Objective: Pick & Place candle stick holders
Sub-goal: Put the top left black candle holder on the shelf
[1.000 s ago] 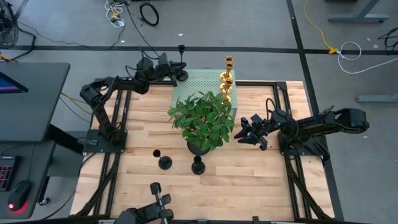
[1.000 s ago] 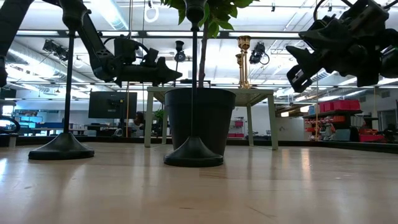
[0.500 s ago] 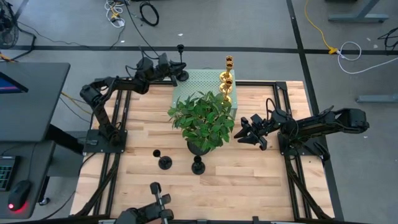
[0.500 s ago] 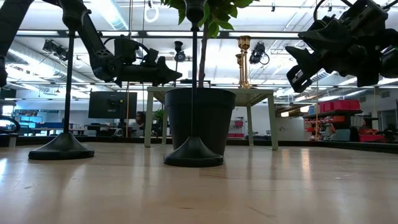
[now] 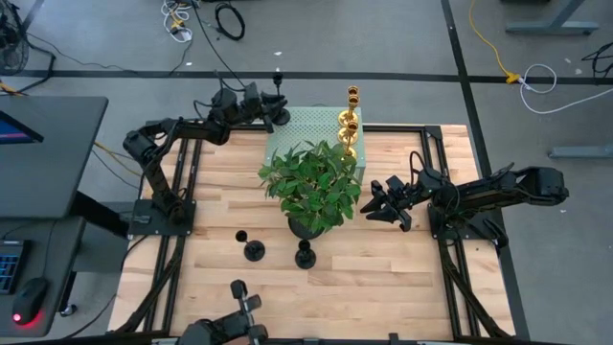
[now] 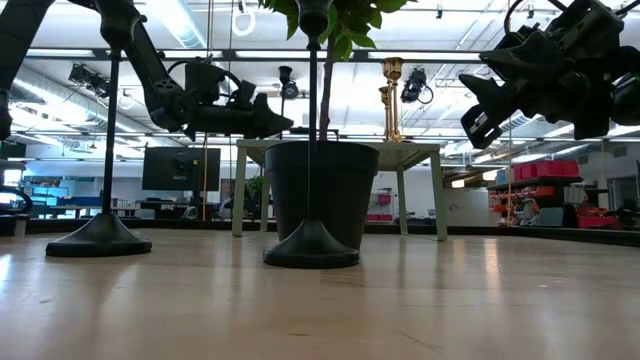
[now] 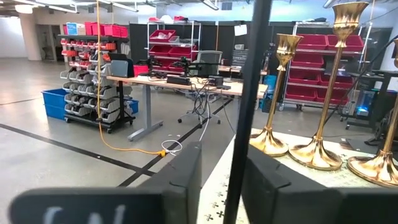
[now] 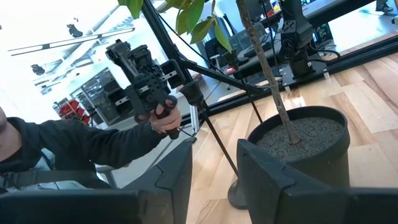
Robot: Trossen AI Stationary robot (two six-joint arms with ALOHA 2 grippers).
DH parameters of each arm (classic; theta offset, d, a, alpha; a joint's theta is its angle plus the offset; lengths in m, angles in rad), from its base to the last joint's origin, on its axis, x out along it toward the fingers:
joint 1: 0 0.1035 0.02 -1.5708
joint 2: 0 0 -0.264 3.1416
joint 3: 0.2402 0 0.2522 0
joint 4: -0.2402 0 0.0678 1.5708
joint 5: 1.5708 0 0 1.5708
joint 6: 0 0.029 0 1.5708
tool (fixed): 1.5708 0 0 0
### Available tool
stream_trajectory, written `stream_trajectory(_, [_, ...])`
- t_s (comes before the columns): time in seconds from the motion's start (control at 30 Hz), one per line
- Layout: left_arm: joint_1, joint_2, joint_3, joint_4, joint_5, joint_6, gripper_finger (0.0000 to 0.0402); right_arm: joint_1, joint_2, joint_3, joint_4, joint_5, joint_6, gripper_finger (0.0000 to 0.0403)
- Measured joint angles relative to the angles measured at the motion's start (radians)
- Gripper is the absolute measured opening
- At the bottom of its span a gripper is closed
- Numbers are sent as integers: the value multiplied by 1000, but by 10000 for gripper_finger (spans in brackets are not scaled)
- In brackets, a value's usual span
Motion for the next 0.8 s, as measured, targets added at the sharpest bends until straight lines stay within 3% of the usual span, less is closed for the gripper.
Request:
stream_trajectory(0.37, [7, 0, 0, -2, 0, 30, 181, 0, 0, 0, 0, 0, 0, 125])
stream_trajectory(0.8, [42, -2, 0, -17, 68, 18, 193, 0, 0, 0, 0, 0, -1, 125])
